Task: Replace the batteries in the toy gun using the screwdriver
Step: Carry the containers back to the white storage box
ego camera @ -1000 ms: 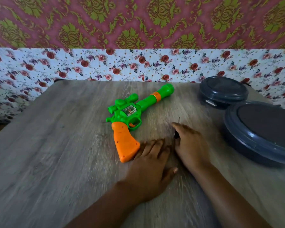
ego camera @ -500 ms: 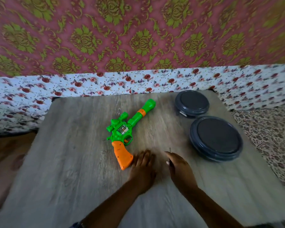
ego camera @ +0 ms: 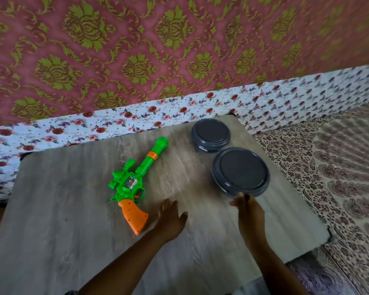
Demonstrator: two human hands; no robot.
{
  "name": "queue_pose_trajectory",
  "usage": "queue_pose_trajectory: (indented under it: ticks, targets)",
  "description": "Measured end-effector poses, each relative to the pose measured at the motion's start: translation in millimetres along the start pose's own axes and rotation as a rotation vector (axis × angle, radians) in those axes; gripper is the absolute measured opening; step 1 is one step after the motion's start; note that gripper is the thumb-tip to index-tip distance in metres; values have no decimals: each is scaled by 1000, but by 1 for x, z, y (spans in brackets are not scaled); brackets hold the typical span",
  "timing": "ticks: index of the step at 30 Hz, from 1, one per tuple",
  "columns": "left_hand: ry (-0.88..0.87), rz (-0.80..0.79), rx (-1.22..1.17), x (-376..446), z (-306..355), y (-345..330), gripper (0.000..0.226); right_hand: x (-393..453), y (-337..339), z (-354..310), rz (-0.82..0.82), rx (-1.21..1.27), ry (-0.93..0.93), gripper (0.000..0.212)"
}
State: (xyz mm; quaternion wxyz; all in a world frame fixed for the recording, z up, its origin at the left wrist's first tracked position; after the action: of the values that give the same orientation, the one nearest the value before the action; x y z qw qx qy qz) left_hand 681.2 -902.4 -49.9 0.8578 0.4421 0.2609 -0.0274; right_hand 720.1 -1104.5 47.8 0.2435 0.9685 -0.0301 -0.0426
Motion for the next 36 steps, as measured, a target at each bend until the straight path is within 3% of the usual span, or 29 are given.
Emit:
queue_pose_trajectory:
  ticks: [3, 7, 11, 14, 17, 18, 21, 23, 26, 27, 30, 36]
  targets:
    - [-9, 61, -202, 19, 18, 17, 56, 30, 21, 11, 117, 210, -83, 31]
    - [31, 147, -482, 51, 46, 39, 41, 67, 40, 56, 262, 120, -302, 18]
    - [203, 220, -861, 89, 72, 52, 13, 77, 39, 93, 223, 291, -536, 31]
    - [304, 238, -1109, 131, 98, 55, 27, 90, 39, 109, 175, 436, -651, 25]
    - [410, 276, -1263, 167, 118, 60, 22, 98, 40, 109, 62, 533, -735, 30]
    - [433, 290, -1275, 176, 123, 61, 26, 100, 42, 105, 29, 542, -745, 32]
    - [505, 274, -1251, 196, 136, 56, 78, 107, 45, 100, -48, 578, -727, 37]
    - [487, 292, -1248, 207, 140, 55, 84, 110, 45, 99, -92, 574, -714, 38]
    - [543, 368, -1252, 236, 126, 43, 114, 113, 46, 97, -131, 582, -714, 38]
    - [534, 357, -1284, 238, 125, 41, 109, 113, 45, 97, -140, 576, -719, 37]
    - [445, 295, -1390, 211, 150, 57, 47, 114, 45, 94, -152, 542, -698, 32]
    - [276, 330, -1477, 175, 140, 78, 39, 102, 50, 99, -168, 619, -676, 29]
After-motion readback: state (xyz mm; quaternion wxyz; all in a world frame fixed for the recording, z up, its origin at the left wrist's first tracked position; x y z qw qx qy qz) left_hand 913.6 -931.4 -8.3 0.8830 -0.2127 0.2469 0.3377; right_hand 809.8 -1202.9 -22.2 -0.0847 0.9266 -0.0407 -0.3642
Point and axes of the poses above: each hand's wrist, its own x-axis towards the middle knuckle, its own y-axis out of the back of the hand, z = x × y, the point moved 4 cm from there along x, towards the middle knuckle, and after that the axes turned 1 degree about -z, right-handed, at the moved point
